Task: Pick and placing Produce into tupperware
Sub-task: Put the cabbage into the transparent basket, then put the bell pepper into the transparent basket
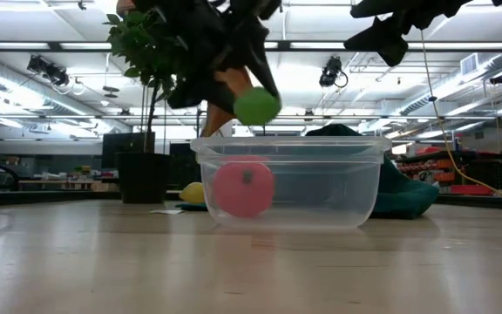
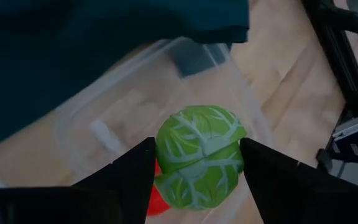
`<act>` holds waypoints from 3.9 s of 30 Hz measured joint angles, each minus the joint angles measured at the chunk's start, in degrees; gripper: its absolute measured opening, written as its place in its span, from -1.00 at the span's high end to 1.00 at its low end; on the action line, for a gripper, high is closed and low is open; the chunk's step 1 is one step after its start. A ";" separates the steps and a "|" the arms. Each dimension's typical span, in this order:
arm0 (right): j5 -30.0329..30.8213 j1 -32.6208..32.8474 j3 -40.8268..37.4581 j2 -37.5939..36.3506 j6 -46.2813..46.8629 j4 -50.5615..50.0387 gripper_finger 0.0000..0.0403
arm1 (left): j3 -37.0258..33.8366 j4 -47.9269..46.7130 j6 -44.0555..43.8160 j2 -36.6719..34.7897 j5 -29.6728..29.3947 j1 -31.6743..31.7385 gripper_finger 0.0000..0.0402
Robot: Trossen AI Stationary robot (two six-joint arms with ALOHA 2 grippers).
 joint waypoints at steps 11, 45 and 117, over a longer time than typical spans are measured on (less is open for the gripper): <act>0.00 0.00 0.00 0.00 0.39 -0.52 0.00 | 0.11 1.94 4.41 4.38 -3.68 -1.25 -0.14; 0.00 0.02 0.00 0.00 0.93 -0.61 0.01 | 0.15 -0.60 9.46 6.04 -3.70 -1.21 -0.25; 7.26 -14.30 -0.02 -5.21 5.62 -18.79 0.00 | -2.86 -47.83 -30.55 -6.49 -48.97 -24.41 -0.04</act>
